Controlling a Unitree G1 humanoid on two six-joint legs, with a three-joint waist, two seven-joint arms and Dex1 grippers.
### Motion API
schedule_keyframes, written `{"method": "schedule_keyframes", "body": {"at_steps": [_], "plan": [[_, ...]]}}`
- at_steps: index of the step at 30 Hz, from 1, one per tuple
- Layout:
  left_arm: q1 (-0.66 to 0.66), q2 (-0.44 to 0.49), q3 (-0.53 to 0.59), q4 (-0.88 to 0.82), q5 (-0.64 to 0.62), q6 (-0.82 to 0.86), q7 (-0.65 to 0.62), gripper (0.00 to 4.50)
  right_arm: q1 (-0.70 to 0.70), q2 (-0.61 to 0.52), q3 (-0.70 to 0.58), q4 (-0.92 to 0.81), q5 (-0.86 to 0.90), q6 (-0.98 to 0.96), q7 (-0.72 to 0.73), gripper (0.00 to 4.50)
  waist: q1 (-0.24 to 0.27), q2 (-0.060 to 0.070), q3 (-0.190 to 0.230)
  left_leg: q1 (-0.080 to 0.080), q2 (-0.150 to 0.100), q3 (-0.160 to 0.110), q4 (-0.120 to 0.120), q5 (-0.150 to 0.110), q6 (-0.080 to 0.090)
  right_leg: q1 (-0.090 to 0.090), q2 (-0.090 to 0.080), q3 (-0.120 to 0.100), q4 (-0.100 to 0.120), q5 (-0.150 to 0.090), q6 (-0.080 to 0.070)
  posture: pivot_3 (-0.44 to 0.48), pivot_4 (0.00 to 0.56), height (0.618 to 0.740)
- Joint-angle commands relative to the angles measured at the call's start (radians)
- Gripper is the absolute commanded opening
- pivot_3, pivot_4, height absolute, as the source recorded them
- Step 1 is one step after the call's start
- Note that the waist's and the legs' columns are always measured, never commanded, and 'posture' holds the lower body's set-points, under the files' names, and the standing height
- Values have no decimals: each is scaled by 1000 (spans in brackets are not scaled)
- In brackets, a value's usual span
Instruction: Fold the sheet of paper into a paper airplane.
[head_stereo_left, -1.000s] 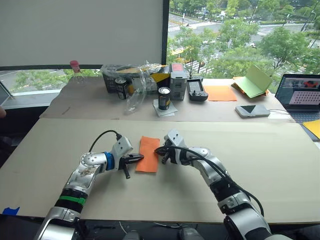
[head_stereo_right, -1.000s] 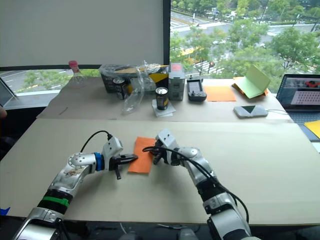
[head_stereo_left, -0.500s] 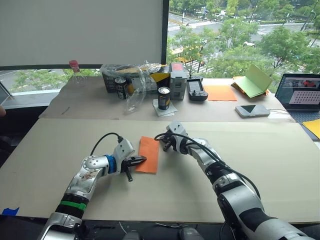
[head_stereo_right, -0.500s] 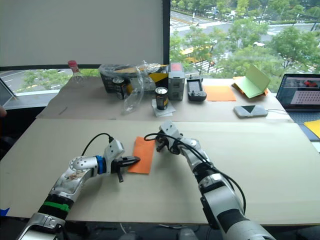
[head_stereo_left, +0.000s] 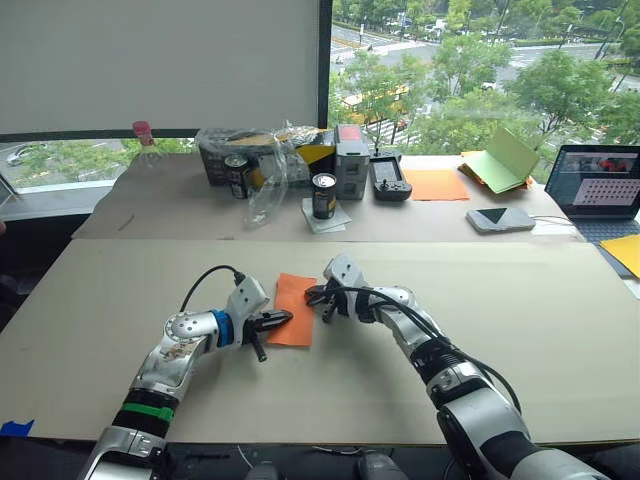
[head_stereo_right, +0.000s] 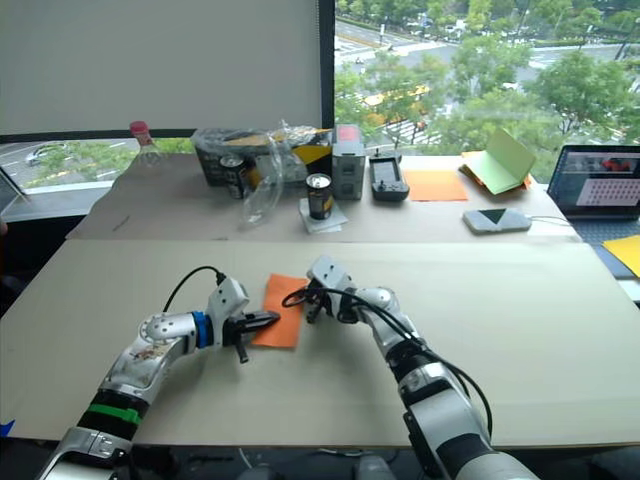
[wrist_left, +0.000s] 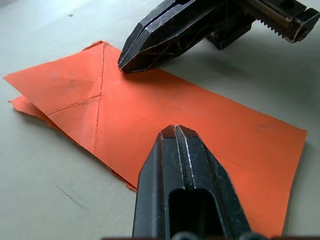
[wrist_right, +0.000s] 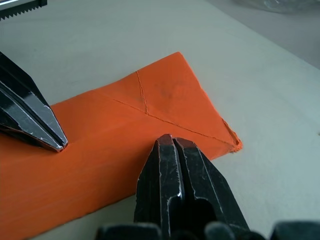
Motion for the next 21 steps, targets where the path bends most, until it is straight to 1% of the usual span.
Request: {"method": "schedule_keyframes", "body": {"at_steps": [1, 5, 7, 11, 14, 17, 18, 21], "plan": [[17, 11, 2, -2, 1, 18, 4, 0, 41, -10, 38, -36, -12, 38, 76, 58, -1, 0, 0, 0, 0, 0, 0, 0, 0, 0, 0, 0, 0, 0, 0, 0, 150, 732], [18, 10, 2, -3, 1, 21, 3, 0, 104, -39, 69, -115, -15, 63, 150, 58, -4, 0, 0, 1, 0, 0, 0, 0, 0, 1, 0, 0, 0, 0, 0, 0, 150, 732], [19, 8, -1, -4, 0, 24, 0, 0, 160, -70, 98, -177, -20, 36, 208, 58, -4, 0, -1, 2, 0, 0, 0, 0, 0, 2, 0, 0, 0, 0, 0, 0, 150, 732], [16, 2, -7, -1, 1, 27, -3, 0, 273, -117, 143, -305, -18, 39, 279, 58, -4, 0, -4, 3, 0, 0, -1, 0, 0, 4, 0, 0, -1, -1, 1, 0, 150, 732], [19, -7, -15, 1, 1, 30, -5, 0, 340, -142, 179, -394, -24, 68, 306, 58, -3, 0, -4, 6, 0, 0, -1, 0, 0, 7, 0, 0, -2, -1, 1, 0, 150, 732], [23, -19, -22, 2, 1, 33, -3, 0, 391, -161, 208, -471, -31, 110, 310, 58, -1, 0, -5, 14, 0, 0, -1, -2, 1, 16, 0, -1, -4, -3, 2, 0, 150, 732], [25, -22, -24, 2, 0, 34, -3, 0, 405, -165, 216, -497, -34, 125, 309, 58, -1, 0, -5, 16, 0, 0, -1, -4, 1, 18, 0, -1, -5, -6, 6, 0, 150, 732], [33, -27, -28, -2, 0, 37, -7, 0, 439, -187, 254, -569, -59, 160, 302, 58, 0, 0, -6, 17, 0, 0, -1, -4, 2, 19, 0, -1, -5, -7, 7, 0, 150, 732]]}}
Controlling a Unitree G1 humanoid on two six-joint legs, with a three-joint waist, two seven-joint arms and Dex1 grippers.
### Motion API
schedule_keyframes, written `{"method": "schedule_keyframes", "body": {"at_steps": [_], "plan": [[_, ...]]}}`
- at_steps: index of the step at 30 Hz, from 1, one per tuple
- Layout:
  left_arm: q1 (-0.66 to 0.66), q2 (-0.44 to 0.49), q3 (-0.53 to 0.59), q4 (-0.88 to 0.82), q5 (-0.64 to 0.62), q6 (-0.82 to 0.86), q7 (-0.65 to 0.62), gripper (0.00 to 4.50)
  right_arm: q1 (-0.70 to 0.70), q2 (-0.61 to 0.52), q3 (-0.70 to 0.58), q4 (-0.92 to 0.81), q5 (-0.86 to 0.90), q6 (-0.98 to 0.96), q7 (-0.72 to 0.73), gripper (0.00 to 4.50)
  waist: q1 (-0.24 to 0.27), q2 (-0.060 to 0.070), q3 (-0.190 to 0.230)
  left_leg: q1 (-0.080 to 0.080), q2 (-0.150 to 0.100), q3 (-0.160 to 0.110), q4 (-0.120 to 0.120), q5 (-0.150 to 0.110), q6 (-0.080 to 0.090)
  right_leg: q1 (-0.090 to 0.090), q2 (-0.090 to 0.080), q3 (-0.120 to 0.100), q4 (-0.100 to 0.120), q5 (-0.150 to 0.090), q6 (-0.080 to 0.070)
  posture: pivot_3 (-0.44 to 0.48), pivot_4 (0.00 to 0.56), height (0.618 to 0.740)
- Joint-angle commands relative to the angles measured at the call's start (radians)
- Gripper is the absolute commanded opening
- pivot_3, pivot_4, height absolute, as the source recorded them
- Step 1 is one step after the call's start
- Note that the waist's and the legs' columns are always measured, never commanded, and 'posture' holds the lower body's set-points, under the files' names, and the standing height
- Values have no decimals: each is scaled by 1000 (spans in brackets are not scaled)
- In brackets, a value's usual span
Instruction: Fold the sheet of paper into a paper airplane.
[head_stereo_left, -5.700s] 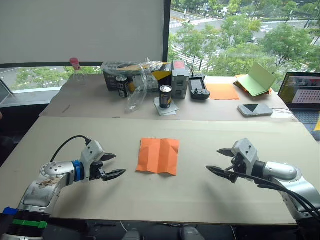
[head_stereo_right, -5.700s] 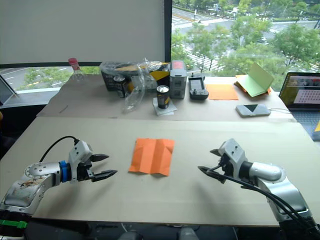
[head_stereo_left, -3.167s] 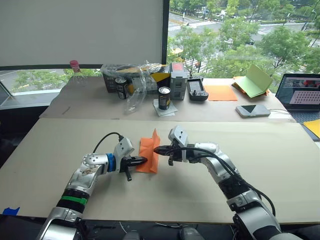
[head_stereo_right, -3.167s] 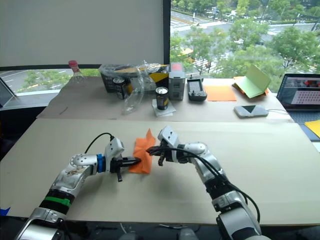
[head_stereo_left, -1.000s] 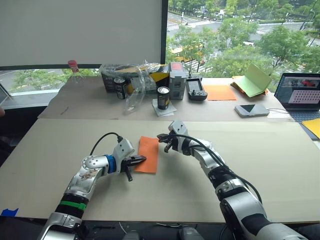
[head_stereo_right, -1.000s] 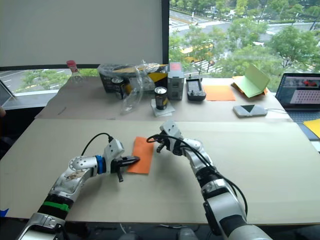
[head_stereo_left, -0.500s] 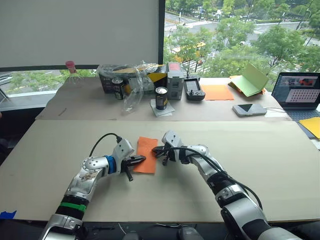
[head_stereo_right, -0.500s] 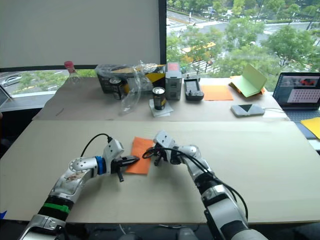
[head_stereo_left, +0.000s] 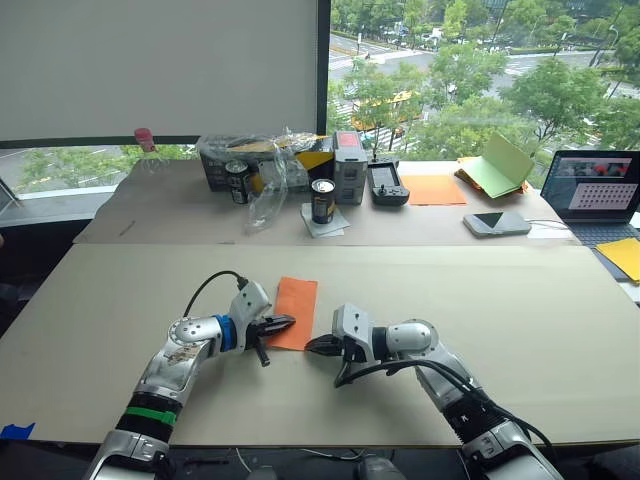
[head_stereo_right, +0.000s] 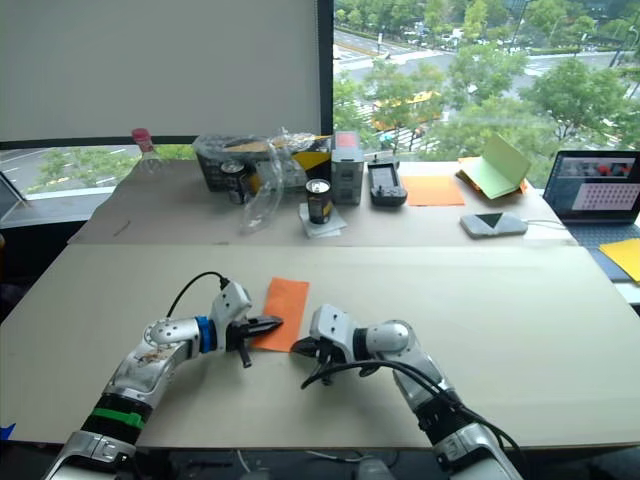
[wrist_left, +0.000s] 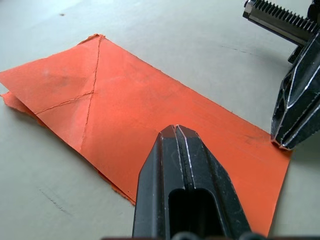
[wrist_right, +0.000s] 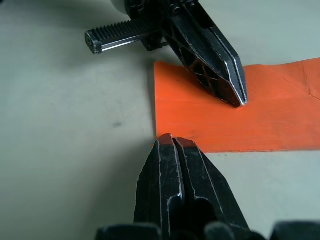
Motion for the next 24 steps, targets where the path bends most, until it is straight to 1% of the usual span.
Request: {"method": "schedule_keyframes", "body": {"at_steps": [1, 3, 6, 10, 12, 17, 20, 21, 22, 24], "plan": [[21, -4, -20, 0, 1, 13, -6, 0, 71, -38, 116, -25, -72, 84, 30, 58, 0, 0, 0, 0, 0, 0, 0, 0, 0, 0, 0, 0, 0, 0, 0, 0, 150, 732], [22, -3, -21, 1, 2, 13, -8, 0, 73, -60, 116, -64, -81, 103, 19, 58, 1, 1, -1, 1, 0, 0, 0, 0, 0, 0, 0, 0, 0, -1, 1, 0, 150, 732], [22, 0, -17, 7, 1, 12, -9, 0, 58, -97, 82, -150, -60, 147, 16, 58, 6, 1, -1, 0, 0, 0, 0, 0, 0, 0, 0, 0, 0, -2, 2, 0, 150, 732], [25, 6, -3, 5, -4, 14, -3, 0, -6, -125, -10, -305, 35, 266, 23, 58, 19, 0, 0, 0, 0, 0, 0, -1, 0, 0, -1, 0, -1, -2, 2, 0, 150, 732], [27, 8, 1, 4, -7, 16, -1, 0, -28, -129, -27, -340, 62, 308, 18, 58, 20, 0, 0, -1, 0, 0, 0, -1, 0, -1, -1, 0, 0, -2, 2, 0, 150, 732], [34, 19, 14, -37, -33, 62, -1, 0, -113, -55, 0, -210, -3, 281, -103, 58, 14, 0, 0, -2, 1, 0, 0, -1, 0, -3, 1, 0, 1, -2, 1, 0, 150, 732], [22, 19, 51, -80, -76, 120, 11, 0, -112, -11, 54, -113, -56, 246, -161, 58, 17, 0, 0, -2, 2, 0, -1, -1, 0, -3, 1, -1, 1, -3, 0, 0, 150, 732], [18, 20, 62, -87, -87, 136, 15, 0, -104, -3, 70, -99, -67, 234, -166, 58, 19, 0, 0, -2, 2, 0, -1, -1, 0, -3, 1, -1, 1, -3, -1, 0, 150, 732], [15, 21, 74, -93, -100, 151, 18, 0, -96, 10, 78, -88, -68, 235, -173, 58, 18, 0, 0, -4, 1, 0, -1, -1, 0, -5, 1, -1, 1, 0, -6, 0, 150, 732], [11, 19, 93, -96, -115, 171, 32, 0, -92, 17, 97, -63, -93, 245, -189, 58, 14, 0, 0, -6, 1, 0, -1, -1, 0, -7, 0, 0, 1, 1, -8, 0, 150, 732]]}}
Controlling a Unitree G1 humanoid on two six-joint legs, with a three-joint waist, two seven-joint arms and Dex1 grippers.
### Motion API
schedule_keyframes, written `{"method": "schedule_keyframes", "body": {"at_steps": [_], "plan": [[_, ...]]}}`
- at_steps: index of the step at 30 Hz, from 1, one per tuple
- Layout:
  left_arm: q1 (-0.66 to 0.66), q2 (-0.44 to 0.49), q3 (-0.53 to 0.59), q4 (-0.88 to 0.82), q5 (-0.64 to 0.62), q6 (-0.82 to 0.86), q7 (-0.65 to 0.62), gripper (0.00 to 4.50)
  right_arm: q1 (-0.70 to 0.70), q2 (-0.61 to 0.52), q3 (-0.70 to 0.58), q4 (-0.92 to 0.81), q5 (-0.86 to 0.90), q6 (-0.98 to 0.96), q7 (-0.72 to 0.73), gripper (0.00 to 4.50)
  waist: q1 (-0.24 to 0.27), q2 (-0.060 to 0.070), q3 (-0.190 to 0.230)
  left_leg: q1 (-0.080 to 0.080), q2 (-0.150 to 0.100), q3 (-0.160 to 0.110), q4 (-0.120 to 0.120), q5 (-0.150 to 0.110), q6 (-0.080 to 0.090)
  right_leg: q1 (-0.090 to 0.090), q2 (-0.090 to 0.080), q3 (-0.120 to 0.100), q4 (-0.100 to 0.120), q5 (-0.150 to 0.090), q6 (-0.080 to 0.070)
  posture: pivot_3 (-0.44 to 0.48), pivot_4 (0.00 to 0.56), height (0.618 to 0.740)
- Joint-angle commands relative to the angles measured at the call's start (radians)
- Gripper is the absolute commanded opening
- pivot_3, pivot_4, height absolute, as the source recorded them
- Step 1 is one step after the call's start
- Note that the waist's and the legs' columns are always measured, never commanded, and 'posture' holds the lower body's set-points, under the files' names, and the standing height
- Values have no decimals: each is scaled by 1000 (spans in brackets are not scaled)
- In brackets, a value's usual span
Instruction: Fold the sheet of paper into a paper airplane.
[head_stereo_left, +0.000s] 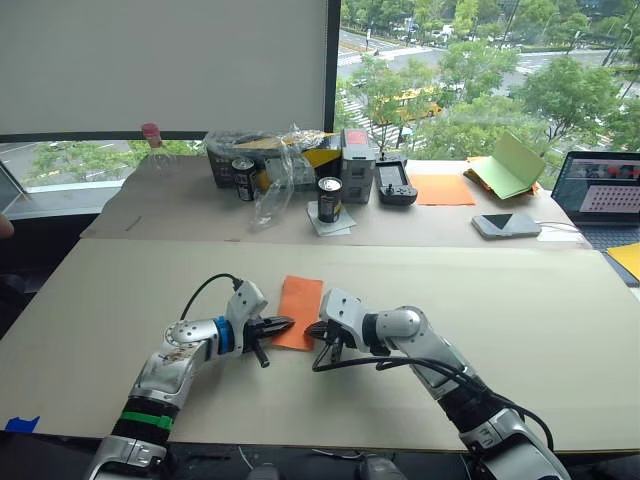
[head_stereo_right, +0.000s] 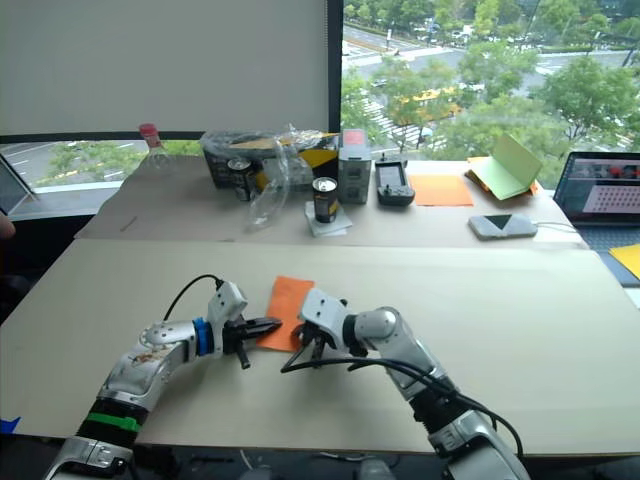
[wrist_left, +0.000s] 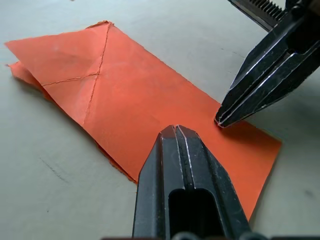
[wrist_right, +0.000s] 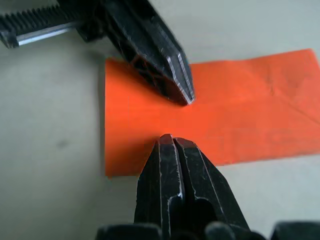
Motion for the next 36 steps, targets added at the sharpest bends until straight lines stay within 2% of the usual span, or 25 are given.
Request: {"method": "schedule_keyframes", "body": {"at_steps": [1, 5, 8, 12, 15, 19, 25, 31, 36], "plan": [[-17, 7, 52, -30, -37, 38, 32, 0, 13, 6, 50, 49, -50, 6, -28, 58, -4, 0, 0, 0, 0, 0, 0, 0, 0, 0, 0, 0, 0, 0, 0, 0, 150, 732], [-34, -6, 96, -22, -70, 76, 72, 0, 15, 14, 50, 74, -62, 10, -53, 58, -4, 0, 0, 4, 1, 0, 0, 0, 0, 3, 1, 0, 2, -1, 1, 0, 150, 732], [-72, 0, 158, -7, -123, 122, 87, 0, 14, 28, 3, 30, -11, 25, -52, 58, -4, -1, 0, 5, 2, 0, 0, 0, 0, 3, 3, 0, 2, -4, 6, 0, 150, 732], [-118, 40, 185, 61, -119, 108, 76, 0, 28, 28, -64, -66, 68, 70, -30, 58, -4, -1, 0, 5, 3, 0, 0, 0, 0, 3, 3, 0, 2, -4, 5, 0, 150, 732], [-127, 66, 163, 86, -100, 81, 44, 0, 33, 20, -136, -166, 149, 140, -22, 58, -3, -1, 1, 2, 2, 0, -1, 0, 0, 0, 2, 0, 1, -1, -1, 0, 150, 732], [-131, 71, 127, 100, -89, 60, 6, 0, 45, -8, -253, -254, 248, 200, -34, 58, 5, -1, 1, -13, 0, -1, 2, 0, -1, -14, 1, 0, 4, 0, -2, 0, 150, 732], [-174, 15, 78, 129, -87, 48, -17, 0, 101, -114, -379, -264, 295, 222, -61, 58, 14, -3, 2, -13, -1, -1, 2, 0, -1, -13, -1, -1, 3, 0, -2, 0, 150, 732], [-202, -13, -15, 192, -16, -26, -54, 0, 121, -141, -421, -282, 326, 241, -101, 58, -3, -3, 2, -13, 0, 0, 2, 0, 0, -14, 0, 0, 3, 0, -2, 0, 150, 732], [-246, -74, -35, 229, -27, -25, -71, 0, 146, -134, -413, -289, 321, 255, -137, 58, 2, -3, 2, -13, 0, 0, 2, 0, 0, -14, 0, 0, 3, 0, -2, 0, 150, 732]]}}
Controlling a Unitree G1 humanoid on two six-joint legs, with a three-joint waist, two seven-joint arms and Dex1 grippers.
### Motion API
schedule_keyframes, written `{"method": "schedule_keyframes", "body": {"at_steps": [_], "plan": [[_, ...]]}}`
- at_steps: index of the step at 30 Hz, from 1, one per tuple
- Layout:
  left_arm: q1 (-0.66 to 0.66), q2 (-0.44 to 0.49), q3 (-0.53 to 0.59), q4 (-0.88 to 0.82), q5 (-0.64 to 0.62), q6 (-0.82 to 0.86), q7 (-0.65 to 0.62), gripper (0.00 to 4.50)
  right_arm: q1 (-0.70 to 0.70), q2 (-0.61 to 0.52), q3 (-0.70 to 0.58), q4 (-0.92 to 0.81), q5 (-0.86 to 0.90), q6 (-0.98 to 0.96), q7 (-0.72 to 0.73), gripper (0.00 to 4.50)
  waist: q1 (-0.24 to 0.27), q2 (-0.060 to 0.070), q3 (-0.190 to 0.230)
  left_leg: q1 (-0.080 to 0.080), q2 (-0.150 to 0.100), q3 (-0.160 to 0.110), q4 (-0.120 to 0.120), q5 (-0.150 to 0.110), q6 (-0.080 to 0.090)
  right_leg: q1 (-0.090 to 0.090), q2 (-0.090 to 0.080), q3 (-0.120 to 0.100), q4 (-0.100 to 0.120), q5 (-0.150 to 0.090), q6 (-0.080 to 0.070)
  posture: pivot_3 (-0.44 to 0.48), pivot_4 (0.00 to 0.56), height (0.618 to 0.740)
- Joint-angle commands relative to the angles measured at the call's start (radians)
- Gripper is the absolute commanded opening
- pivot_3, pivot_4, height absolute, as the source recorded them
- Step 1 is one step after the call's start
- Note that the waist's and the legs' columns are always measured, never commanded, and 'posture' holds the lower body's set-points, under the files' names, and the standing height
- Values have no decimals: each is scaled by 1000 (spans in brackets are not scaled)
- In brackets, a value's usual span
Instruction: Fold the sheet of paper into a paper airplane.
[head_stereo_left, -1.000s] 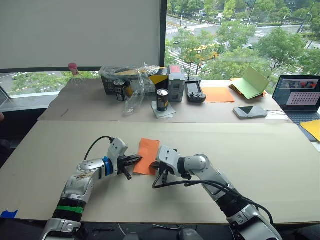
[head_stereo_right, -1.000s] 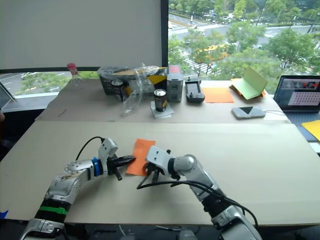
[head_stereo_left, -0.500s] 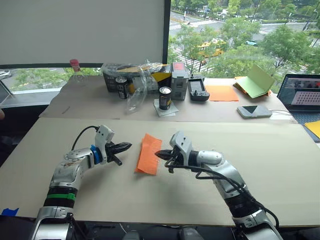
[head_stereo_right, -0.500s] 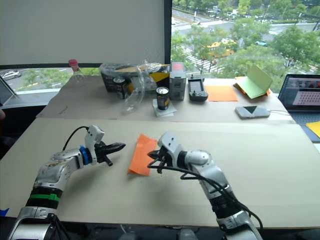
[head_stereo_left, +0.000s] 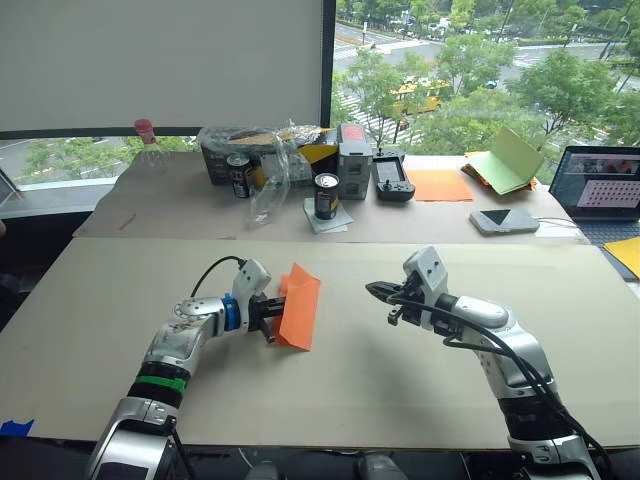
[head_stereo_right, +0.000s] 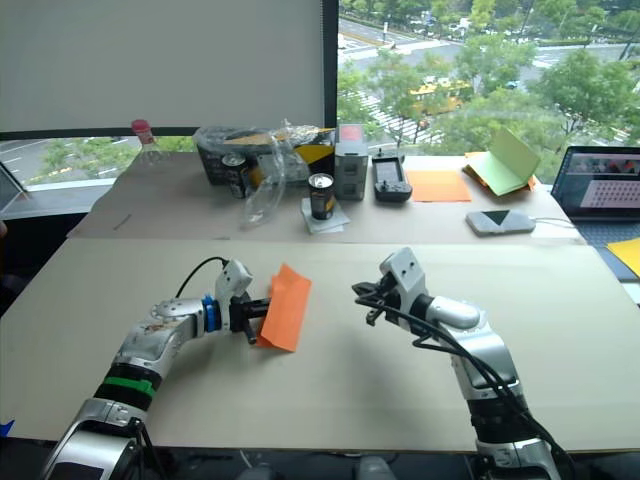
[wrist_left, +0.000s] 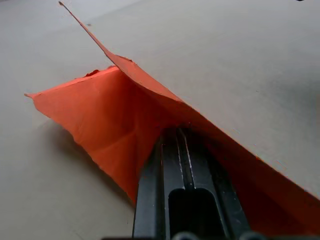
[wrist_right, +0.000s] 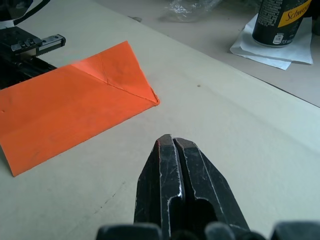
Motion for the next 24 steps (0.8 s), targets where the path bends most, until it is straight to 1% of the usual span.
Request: {"method": "schedule_keyframes", "body": {"at_steps": [1, 5, 8, 15, 21, 23, 24], "plan": [[-49, -29, -12, 0, -6, -1, -20, 0, 11, 3, -3, -39, 16, 7, -30, 58, 2, 0, 0, 0, 0, 0, 0, 0, 0, 0, 0, 0, 0, 0, 0, 0, 150, 732], [-69, -85, -67, 15, 19, 68, 0, 0, 14, 26, -13, -55, 16, 26, -87, 58, 3, 0, 0, 0, -1, 0, 1, 0, 0, 0, -1, 0, 0, 0, 0, 0, 150, 732], [-54, -91, -151, 8, 72, 142, 2, 0, 12, 18, -38, -80, 10, 45, -133, 58, 2, 0, 0, 0, -1, 0, 1, 0, 0, 0, -1, 0, 0, 0, 0, 0, 150, 732], [-39, -111, -186, 3, 106, 199, 44, 0, -31, -3, -56, -187, 48, 121, -166, 58, 2, 1, 0, 2, -1, 0, 1, 0, 0, 3, -1, 0, 0, 0, 1, 0, 150, 732], [-31, -134, -225, -14, 134, 212, 55, 0, -110, 15, 8, -217, 42, 179, -197, 58, 11, 1, 0, 7, -1, -1, 1, 0, 0, 10, -1, 0, -2, -1, 2, 0, 150, 732], [-16, -142, -242, -35, 139, 208, 53, 0, -123, 5, 50, -222, 25, 189, -195, 58, 14, 1, -1, 9, -2, -1, 1, 0, 0, 13, -1, -1, -4, -2, 3, 0, 150, 732], [-1, -146, -260, -56, 146, 211, 52, 0, -130, 25, 56, -231, 43, 206, -202, 58, 15, 1, -1, 9, -2, -1, 1, 0, 0, 14, -1, -1, -5, -2, 3, 0, 150, 732]]}}
